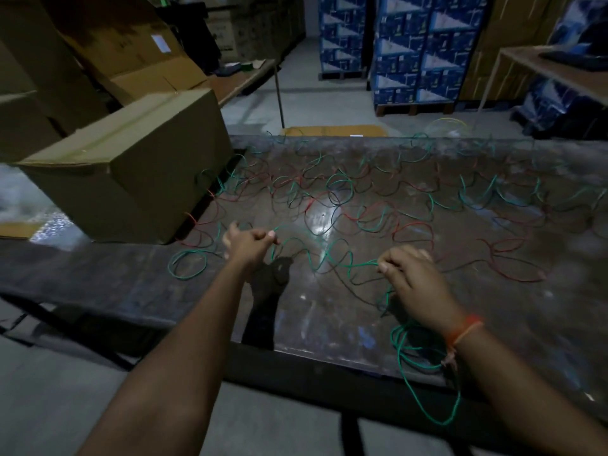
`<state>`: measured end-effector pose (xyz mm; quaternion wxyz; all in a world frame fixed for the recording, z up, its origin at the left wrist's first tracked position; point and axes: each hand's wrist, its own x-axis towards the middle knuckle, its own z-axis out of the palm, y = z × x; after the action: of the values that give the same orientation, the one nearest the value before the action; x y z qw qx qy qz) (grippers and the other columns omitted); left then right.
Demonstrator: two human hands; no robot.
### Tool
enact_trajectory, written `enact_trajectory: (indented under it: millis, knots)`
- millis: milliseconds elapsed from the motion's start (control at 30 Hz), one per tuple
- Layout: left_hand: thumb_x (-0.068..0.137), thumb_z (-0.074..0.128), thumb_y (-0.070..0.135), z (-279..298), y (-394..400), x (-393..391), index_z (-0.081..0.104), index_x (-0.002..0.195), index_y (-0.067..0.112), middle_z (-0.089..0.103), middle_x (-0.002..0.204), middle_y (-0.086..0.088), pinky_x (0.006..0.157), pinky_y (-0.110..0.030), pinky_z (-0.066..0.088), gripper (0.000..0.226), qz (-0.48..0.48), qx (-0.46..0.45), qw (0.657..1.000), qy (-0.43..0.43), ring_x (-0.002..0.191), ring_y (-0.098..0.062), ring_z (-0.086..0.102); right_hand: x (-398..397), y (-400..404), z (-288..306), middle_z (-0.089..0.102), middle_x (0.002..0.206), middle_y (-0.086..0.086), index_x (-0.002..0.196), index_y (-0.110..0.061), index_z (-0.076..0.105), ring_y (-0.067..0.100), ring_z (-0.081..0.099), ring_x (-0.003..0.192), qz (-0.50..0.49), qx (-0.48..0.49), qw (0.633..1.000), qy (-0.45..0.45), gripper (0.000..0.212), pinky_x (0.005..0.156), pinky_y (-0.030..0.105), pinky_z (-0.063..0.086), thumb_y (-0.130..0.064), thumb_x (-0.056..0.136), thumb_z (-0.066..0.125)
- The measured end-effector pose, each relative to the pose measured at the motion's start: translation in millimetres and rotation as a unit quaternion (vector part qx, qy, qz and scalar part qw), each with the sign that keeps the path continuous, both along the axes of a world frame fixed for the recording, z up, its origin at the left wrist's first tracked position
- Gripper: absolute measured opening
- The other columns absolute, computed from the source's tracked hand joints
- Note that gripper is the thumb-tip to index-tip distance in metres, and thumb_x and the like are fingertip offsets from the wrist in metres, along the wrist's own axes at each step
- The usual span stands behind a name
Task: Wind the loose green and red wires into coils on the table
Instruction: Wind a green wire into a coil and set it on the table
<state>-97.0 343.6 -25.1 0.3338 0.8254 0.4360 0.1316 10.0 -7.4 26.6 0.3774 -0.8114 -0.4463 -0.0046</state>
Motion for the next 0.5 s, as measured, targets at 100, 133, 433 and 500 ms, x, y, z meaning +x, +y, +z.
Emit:
enact_trajectory:
  millis: [100, 133, 433, 500]
  knots:
    - [0.079, 0.061, 0.066, -5.0, 7.5, -6.1, 0.073, 0.077, 0.028, 0.063, 0.124, -0.011, 0.105, -0.036, 0.042, 0.04, 0.006, -0.066, 0.997, 0.041, 0.121, -0.028, 0.054, 13.9, 19.9, -25.6, 0.053, 0.106, -0.002, 0.086, -0.024, 0.057, 0.012, 0.044, 0.108, -0.018, -0.056, 0.997, 0.042, 0.024, 0.086, 0.029, 0.024, -0.042, 0.091, 0.042]
    - [0.085, 0.065, 0.054, -5.0, 3.7, -9.4, 0.069, 0.074, 0.018, 0.068, 0.099, -0.011, 0.091, -0.03, 0.047, 0.039, -0.012, -0.086, 0.995, 0.045, 0.102, -0.027, 0.062, 16.5, 23.3, -31.7, 0.052, 0.107, -0.001, 0.085, -0.025, 0.055, 0.015, 0.046, 0.111, -0.012, -0.073, 0.995, 0.06, 0.024, 0.091, 0.032, 0.029, -0.044, 0.09, 0.041]
    - [0.101, 0.053, 0.032, 7.2, -67.4, -38.5, 0.056, 0.063, 0.015, 0.067, 0.083, -0.024, 0.065, -0.03, 0.035, 0.042, -0.116, -0.003, 0.991, 0.065, 0.081, -0.033, 0.065, -4.2, 7.1, -52.1, 0.056, 0.078, -0.003, 0.08, -0.025, 0.055, 0.011, 0.052, 0.074, 0.07, -0.076, 0.978, 0.183, 0.028, 0.075, 0.029, 0.041, -0.011, 0.104, 0.051]
    - [0.101, 0.052, 0.032, 4.0, -91.2, -49.0, 0.062, 0.07, 0.014, 0.068, 0.081, -0.018, 0.065, -0.03, 0.036, 0.038, -0.129, -0.009, 0.989, 0.068, 0.077, -0.026, 0.062, -12.0, -4.2, -58.1, 0.065, 0.083, 0.005, 0.082, -0.021, 0.058, 0.022, 0.061, 0.078, 0.078, -0.078, 0.97, 0.217, 0.026, 0.077, 0.037, 0.047, -0.013, 0.105, 0.049]
